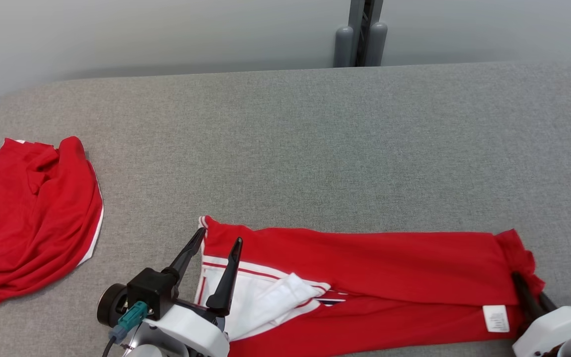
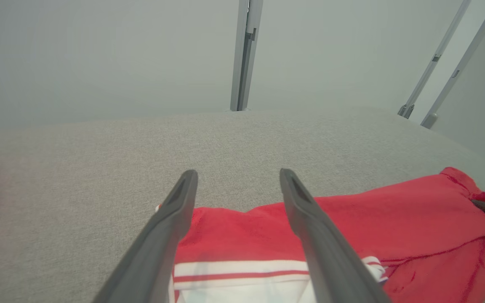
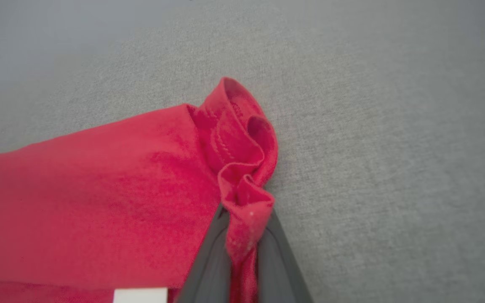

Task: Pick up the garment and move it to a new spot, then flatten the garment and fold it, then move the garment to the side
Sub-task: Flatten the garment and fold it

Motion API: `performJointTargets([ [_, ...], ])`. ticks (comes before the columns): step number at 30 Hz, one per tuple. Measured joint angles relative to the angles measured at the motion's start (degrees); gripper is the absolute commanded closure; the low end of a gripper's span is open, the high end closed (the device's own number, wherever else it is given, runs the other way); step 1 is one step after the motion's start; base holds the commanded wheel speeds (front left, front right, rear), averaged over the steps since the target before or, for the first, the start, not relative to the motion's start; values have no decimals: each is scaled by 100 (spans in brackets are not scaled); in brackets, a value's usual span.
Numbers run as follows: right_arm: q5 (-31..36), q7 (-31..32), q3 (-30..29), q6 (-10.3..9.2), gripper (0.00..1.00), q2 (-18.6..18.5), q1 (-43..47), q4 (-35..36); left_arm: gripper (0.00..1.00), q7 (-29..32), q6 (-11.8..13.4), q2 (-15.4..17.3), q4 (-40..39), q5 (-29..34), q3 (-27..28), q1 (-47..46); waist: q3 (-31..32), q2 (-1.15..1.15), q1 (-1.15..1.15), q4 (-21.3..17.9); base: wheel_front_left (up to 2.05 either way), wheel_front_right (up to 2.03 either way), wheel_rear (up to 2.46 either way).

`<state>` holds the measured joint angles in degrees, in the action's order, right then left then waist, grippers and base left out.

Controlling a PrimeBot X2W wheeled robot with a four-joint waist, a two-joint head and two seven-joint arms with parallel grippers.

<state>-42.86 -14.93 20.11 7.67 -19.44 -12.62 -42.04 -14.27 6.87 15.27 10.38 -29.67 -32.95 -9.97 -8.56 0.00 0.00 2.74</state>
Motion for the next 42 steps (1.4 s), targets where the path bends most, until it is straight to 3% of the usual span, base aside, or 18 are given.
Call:
performJointTargets([
  [14,45,-7,-87,-3,100,-1254,-471,-483,0,7,77,37,-45,-19,38,-51,-50,0,0,-14,0,0,0],
  [19,30,-7,130,-7,100,-1378,-543,-257,0,3,104,20,-38,-29,60,-58,-19,0,0,-84,0,0,0],
  [25,-21,158,483,-18,100,-1386,-559,492,0,-16,97,-30,30,-51,73,-59,78,0,0,-214,0,0,0],
  [34,-1005,1283,433,-18,100,-727,-86,2472,0,-57,152,-74,-27,-66,345,-16,411,0,0,-402,0,0,0],
  [35,-1121,1581,444,-18,100,-520,77,2915,0,-57,153,-44,-81,-59,413,-16,464,0,0,-416,0,0,0],
  [42,-1341,2415,443,-19,100,600,553,3872,0,-64,187,34,-205,-60,726,-16,537,0,0,-272,0,0,0],
])
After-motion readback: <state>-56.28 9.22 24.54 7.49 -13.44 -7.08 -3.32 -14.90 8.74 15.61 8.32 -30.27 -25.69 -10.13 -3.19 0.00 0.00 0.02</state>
